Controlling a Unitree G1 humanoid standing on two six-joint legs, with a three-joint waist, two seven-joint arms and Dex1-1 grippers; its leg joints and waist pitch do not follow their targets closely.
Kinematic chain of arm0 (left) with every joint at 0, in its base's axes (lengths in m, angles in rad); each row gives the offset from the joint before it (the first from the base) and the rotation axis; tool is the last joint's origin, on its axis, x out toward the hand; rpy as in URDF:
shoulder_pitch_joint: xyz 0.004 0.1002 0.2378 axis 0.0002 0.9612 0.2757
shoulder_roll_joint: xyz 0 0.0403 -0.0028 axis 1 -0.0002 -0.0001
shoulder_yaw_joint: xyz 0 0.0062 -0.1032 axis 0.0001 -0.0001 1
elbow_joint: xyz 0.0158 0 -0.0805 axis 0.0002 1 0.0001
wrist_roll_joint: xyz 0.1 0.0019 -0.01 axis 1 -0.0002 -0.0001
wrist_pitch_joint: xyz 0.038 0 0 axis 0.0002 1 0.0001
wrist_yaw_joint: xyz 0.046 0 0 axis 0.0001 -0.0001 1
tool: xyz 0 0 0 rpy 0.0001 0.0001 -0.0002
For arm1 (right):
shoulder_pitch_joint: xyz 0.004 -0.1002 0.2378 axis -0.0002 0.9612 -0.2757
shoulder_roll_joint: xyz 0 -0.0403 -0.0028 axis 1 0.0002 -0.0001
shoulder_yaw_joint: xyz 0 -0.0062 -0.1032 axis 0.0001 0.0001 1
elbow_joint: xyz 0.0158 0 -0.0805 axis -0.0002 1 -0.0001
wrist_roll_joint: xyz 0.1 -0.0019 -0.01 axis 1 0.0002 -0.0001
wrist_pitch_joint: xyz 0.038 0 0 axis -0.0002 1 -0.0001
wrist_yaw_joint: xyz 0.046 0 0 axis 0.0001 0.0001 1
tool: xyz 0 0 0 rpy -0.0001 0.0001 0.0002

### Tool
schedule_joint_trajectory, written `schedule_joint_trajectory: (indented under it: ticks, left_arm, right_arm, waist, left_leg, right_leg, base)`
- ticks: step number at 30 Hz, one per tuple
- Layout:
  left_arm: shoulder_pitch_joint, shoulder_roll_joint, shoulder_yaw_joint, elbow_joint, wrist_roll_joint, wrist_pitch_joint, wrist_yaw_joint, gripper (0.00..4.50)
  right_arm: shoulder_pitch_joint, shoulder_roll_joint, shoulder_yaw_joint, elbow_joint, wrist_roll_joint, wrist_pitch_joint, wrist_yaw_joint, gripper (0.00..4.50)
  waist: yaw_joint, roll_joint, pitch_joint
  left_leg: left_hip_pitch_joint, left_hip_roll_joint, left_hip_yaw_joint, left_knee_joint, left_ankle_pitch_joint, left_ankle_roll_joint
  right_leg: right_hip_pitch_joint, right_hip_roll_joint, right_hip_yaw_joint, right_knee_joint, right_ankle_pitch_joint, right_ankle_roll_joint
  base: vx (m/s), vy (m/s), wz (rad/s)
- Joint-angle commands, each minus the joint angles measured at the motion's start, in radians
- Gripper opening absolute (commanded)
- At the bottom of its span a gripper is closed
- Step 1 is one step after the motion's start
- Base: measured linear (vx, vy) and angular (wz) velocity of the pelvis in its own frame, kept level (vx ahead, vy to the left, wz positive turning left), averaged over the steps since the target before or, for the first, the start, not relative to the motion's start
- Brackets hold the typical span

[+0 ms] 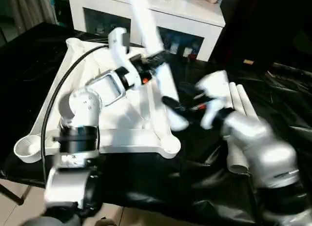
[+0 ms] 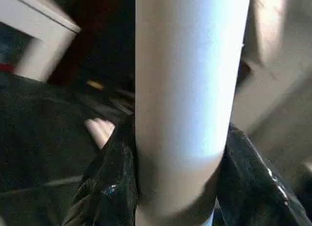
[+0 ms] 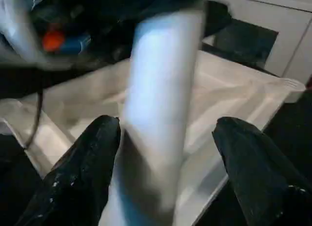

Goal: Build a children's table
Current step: Pick table leg

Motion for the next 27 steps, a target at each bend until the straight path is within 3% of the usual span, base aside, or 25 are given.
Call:
schedule_joint_trajectory:
  ticks: [1,2,3,6,13,19,27]
  left_arm:
    - [-0.026,-0.001,-0.032,-0.035,-0.022,0.027,-0.033,1.82]
    - [-0.026,0.002,-0.039,-0.039,-0.022,0.030,-0.041,1.82]
    - [-0.032,0.006,-0.053,-0.043,-0.028,0.050,-0.063,1.82]
    - [-0.044,0.000,-0.059,-0.047,-0.037,0.064,-0.084,1.82]
    - [-0.049,0.008,-0.073,-0.054,-0.045,0.079,-0.105,1.82]
    - [-0.055,0.014,-0.092,-0.045,-0.001,0.058,-0.096,1.82]
    - [-0.070,0.008,-0.124,-0.027,0.094,0.010,-0.002,1.82]
  right_arm:
    - [-0.003,-0.025,-0.039,0.018,0.055,0.049,0.036,3.35]
    - [-0.004,-0.035,-0.047,0.023,0.076,0.066,0.052,3.35]
    - [-0.010,-0.071,-0.062,0.040,0.117,0.119,0.091,3.35]
    - [-0.018,-0.113,-0.056,0.049,0.141,0.168,0.140,3.35]
    - [-0.038,-0.141,-0.038,0.050,0.189,0.229,0.168,3.35]
    - [-0.038,-0.150,-0.026,0.041,0.216,0.262,0.188,3.35]
    - [-0.047,-0.128,0.027,0.009,0.135,0.241,0.083,3.35]
  waist:
    - [0.004,0.007,-0.067]
    - [0.004,0.007,-0.067]
    - [0.005,0.000,-0.068]
    - [0.007,-0.003,-0.069]
    - [0.013,-0.006,-0.071]
    - [0.021,-0.005,-0.071]
    - [0.019,-0.006,-0.071]
  left_leg:
    - [0.003,0.036,-0.011,-0.058,-0.053,0.009]
    - [0.003,0.037,-0.011,-0.058,-0.048,0.009]
    - [0.002,0.037,-0.010,-0.057,-0.039,0.010]
    - [-0.001,0.035,-0.009,-0.055,-0.023,0.016]
    - [0.000,0.035,-0.010,-0.054,-0.010,0.012]
    - [0.000,0.038,-0.011,-0.055,-0.010,0.005]
    - [0.000,0.038,-0.014,-0.056,-0.012,-0.012]
  right_leg:
    - [0.064,-0.121,0.075,-0.075,-0.100,-0.053]
    - [0.063,-0.121,0.075,-0.076,-0.111,-0.050]
    - [0.063,-0.120,0.075,-0.077,-0.119,-0.044]
    - [0.065,-0.118,0.073,-0.079,-0.126,-0.033]
    - [0.063,-0.119,0.072,-0.081,-0.146,-0.030]
    - [0.062,-0.120,0.071,-0.081,-0.149,-0.023]
    - [0.062,-0.120,0.070,-0.081,-0.151,-0.016]
  base:
    - [0.000,0.000,0.00]
    - [0.000,0.000,0.00]
    - [0.000,0.000,0.00]
    - [0.000,0.000,0.00]
    - [0.000,0.000,0.00]
    - [0.000,0.000,0.00]
    - [0.000,0.000,0.00]
